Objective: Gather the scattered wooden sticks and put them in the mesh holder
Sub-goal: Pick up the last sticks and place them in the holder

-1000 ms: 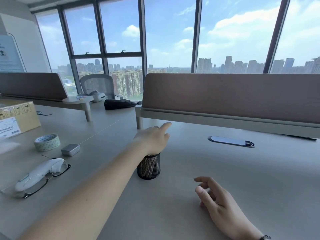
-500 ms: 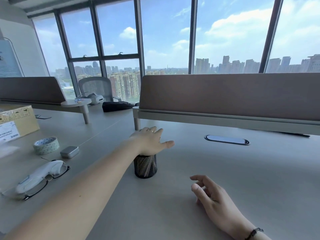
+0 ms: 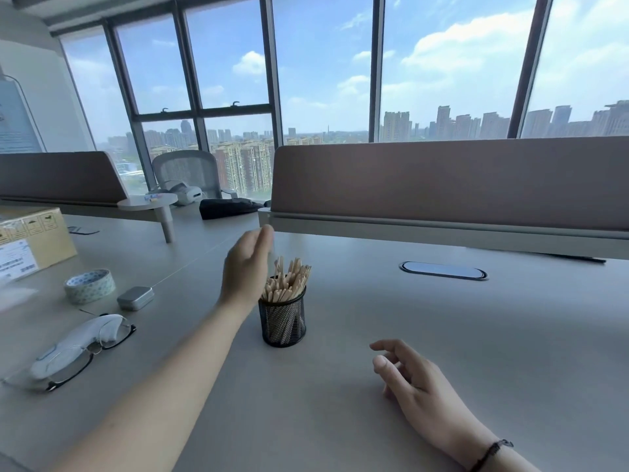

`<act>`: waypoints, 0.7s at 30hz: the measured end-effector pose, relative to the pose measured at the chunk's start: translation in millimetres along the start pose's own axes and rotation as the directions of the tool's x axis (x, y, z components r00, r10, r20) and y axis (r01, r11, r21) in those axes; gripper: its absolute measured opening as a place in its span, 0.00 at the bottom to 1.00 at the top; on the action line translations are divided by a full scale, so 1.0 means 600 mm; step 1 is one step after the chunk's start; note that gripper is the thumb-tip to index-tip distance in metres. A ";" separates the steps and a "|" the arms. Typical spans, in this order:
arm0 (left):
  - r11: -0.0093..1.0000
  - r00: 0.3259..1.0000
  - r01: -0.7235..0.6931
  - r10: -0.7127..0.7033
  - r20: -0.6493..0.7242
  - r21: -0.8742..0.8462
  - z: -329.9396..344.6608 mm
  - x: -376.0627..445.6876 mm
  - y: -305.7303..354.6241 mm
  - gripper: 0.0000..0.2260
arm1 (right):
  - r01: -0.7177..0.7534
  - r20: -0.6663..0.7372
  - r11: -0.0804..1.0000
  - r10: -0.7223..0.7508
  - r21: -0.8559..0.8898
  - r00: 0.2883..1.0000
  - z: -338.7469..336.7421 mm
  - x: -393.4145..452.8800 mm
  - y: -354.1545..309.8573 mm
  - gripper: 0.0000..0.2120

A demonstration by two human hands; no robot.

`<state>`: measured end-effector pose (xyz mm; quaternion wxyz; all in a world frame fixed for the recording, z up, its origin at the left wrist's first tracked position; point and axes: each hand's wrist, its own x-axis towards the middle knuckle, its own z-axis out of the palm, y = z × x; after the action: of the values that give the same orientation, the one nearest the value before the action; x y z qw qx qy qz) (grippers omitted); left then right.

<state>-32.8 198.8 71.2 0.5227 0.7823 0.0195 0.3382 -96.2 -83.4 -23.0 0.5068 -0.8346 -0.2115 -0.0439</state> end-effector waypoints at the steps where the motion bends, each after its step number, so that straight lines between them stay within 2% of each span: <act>1: 0.986 0.994 0.105 -0.105 0.003 -0.126 -0.011 -0.007 -0.014 0.28 | 0.003 -0.003 1.000 -0.003 0.004 1.000 -0.001 0.000 0.001 0.18; 2: 0.966 0.984 0.176 -0.166 0.064 -0.191 -0.021 -0.019 -0.030 0.32 | 0.005 -0.004 1.000 -0.005 0.007 1.000 -0.001 -0.001 0.001 0.19; 4: 0.951 0.944 0.246 -0.191 0.268 -0.189 -0.032 -0.046 -0.074 0.40 | 0.007 0.002 1.000 -0.007 0.010 1.000 -0.001 -0.001 0.002 0.20; 6: 0.940 0.872 0.297 -0.197 0.448 -0.164 -0.031 -0.067 -0.103 0.38 | 0.007 0.011 1.000 -0.007 0.003 1.000 -0.001 -0.001 0.003 0.20; 8: 0.955 0.830 0.286 -0.204 0.520 -0.081 -0.024 -0.076 -0.118 0.34 | 0.007 0.011 1.000 -0.007 0.002 1.000 -0.001 -0.001 0.003 0.21; 13: 0.958 0.845 0.260 -0.287 0.451 0.122 -0.002 -0.070 -0.129 0.28 | -0.002 0.001 1.000 0.002 0.009 1.000 0.000 -0.001 0.001 0.19; 17: 0.920 0.912 0.333 -0.369 0.178 0.205 0.037 -0.090 -0.119 0.38 | -0.002 -0.001 1.000 0.002 0.009 1.000 0.001 -0.002 -0.001 0.20; 19: 0.916 0.921 0.328 -0.364 0.137 0.230 0.057 -0.104 -0.113 0.43 | -0.002 -0.003 1.000 0.002 0.011 1.000 0.001 -0.001 -0.001 0.20; 21: 0.915 0.930 0.260 -0.323 0.174 0.308 0.070 -0.116 -0.113 0.50 | -0.002 -0.004 1.000 0.002 0.012 1.000 0.001 -0.001 -0.001 0.20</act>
<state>-41.4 169.4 -30.1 0.4506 0.8691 0.1258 0.1608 -96.8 -82.8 -23.2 0.5122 -0.8317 -0.2099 -0.0440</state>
